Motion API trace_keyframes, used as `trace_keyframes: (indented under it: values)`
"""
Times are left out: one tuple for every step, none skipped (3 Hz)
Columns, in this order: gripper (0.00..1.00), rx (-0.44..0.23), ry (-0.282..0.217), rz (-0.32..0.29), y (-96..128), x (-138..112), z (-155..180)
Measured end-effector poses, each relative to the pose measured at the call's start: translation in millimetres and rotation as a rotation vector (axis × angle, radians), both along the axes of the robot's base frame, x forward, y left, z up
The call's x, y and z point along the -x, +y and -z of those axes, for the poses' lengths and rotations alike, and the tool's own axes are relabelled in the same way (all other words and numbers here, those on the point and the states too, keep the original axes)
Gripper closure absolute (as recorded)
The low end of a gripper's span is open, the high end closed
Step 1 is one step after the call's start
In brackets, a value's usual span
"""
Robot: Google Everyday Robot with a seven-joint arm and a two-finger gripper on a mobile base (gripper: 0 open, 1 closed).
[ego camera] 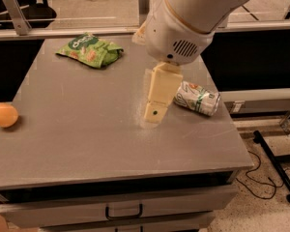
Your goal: Move orange near green rice chip bag
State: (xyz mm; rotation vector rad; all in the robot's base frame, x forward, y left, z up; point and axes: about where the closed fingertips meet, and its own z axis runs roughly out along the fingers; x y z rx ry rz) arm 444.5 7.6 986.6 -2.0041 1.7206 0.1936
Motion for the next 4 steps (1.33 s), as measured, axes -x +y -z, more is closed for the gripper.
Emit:
trace_keyframes:
  values:
    - [0.0, 0.0, 0.0, 0.0, 0.0, 0.0, -0.1]
    - [0.0, -0.04, 0.003, -0.006, 9.3, -2.5, 1.2]
    - [0.0, -0.137, 0.036, -0.069, 60.2, -6.3, 20.1]
    - [0.0, -0.266, 0.051, -0.159, 128.6, -12.3, 33.5]
